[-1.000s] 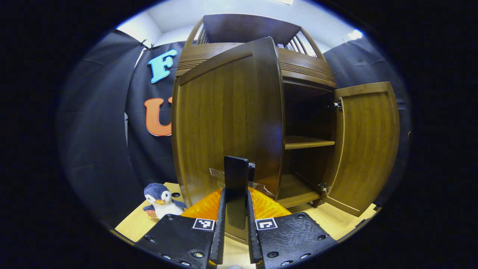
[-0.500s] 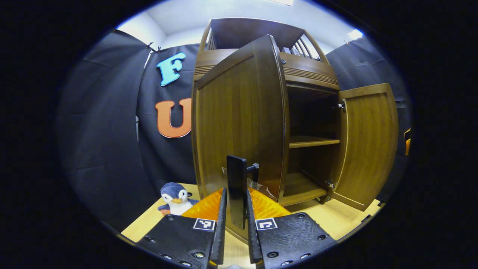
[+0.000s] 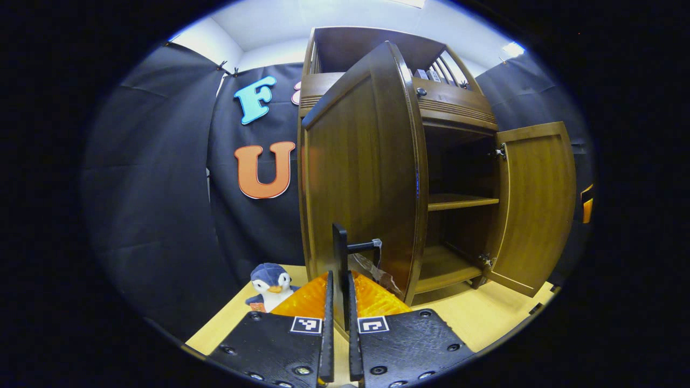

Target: Open the right door of the double-door shoe cabinet with the right hand, and open the left door with the left hand.

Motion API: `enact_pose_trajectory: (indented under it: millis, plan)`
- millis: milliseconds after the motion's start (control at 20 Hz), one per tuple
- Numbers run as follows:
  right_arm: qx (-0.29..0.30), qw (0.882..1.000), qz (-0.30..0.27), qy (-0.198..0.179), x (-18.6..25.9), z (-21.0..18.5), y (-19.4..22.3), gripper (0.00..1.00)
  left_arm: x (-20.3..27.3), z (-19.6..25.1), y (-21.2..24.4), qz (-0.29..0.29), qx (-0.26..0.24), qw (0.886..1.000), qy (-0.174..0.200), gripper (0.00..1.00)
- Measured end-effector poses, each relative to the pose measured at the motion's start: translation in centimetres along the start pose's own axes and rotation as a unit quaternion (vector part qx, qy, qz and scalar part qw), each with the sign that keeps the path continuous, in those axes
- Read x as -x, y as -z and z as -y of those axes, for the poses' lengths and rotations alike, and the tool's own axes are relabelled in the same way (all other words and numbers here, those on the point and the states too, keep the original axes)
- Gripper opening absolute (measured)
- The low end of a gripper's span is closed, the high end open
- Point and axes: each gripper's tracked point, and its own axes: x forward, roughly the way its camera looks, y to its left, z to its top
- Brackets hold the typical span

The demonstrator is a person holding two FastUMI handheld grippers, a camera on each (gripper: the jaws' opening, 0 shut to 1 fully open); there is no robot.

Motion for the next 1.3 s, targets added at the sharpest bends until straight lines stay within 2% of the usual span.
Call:
enact_pose_trajectory:
  millis: [300, 350, 450, 500, 600, 1050, 1300]
  plan:
    - [-0.005, 1.0, -0.004, -0.01, -0.8, -0.4, 0.2, 1.0, 0.5, -2.6, 0.2, -0.005, 0.002, 1.0, -0.012, 0.1]
    - [-0.007, 1.0, -0.004, -0.012, -0.8, -0.6, 0.2, 1.0, 0.6, -3.6, -0.1, -0.001, -0.004, 1.0, -0.028, 0.1]
    - [-0.007, 1.0, -0.002, -0.017, -1.0, -1.0, 0.0, 1.0, 1.0, -4.4, 0.1, -0.004, 0.02, 0.999, -0.028, 0.0]
    - [-0.006, 1.0, -0.003, -0.019, -1.2, -1.2, 0.0, 1.0, 0.9, -4.8, 0.0, -0.005, 0.032, 0.999, -0.029, 0.0]
    - [-0.005, 1.0, -0.005, -0.024, -1.5, -1.5, 0.1, 1.0, 1.0, -5.6, 0.0, -0.004, 0.022, 0.999, -0.028, 0.0]
    - [-0.003, 0.999, -0.016, -0.046, -2.2, -3.1, 0.4, 1.0, 1.2, -8.6, 0.3, -0.001, 0.001, 1.0, 0.026, 0.0]
    - [-0.005, 0.999, -0.023, -0.048, -2.3, -3.2, 0.7, 1.0, 0.9, -10.9, 0.4, -0.003, 0.027, 0.998, 0.059, 0.0]
